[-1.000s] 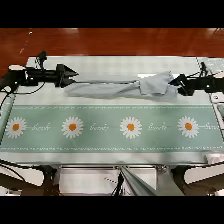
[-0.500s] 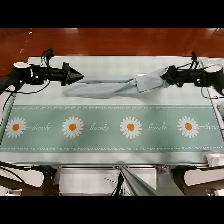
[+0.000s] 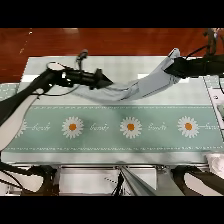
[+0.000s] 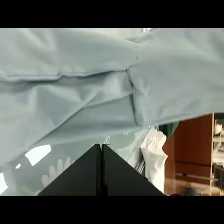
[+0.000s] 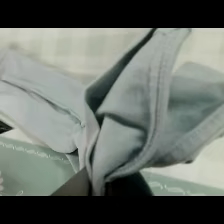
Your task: Fold the shirts.
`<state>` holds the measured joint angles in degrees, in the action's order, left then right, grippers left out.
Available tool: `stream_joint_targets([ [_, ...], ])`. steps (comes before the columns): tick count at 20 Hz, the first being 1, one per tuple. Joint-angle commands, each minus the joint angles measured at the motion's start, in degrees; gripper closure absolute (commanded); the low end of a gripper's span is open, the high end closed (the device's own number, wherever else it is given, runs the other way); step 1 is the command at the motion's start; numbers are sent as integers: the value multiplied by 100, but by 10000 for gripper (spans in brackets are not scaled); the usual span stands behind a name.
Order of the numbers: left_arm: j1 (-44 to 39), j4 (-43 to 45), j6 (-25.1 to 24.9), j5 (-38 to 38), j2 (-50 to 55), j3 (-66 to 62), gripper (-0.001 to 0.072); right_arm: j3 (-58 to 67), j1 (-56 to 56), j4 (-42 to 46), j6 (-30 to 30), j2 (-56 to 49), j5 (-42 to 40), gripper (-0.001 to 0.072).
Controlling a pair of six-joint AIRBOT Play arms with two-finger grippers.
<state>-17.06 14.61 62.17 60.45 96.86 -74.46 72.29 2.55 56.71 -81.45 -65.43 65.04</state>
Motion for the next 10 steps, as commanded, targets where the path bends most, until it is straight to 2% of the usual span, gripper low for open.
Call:
stream_joint_targets([
  [1,-748,-57,9,-490,107,2,686,2,-490,927,-868,874,238,673],
  [4,-1263,-208,197,-490,352,2,686,2,-715,1064,-1300,1373,319,673],
  [6,-1665,-619,177,-581,540,2,686,2,-754,1119,-1462,1556,472,673],
  [10,-2006,-1663,118,-1331,807,-2,686,2,-754,1075,-1606,1746,754,673],
])
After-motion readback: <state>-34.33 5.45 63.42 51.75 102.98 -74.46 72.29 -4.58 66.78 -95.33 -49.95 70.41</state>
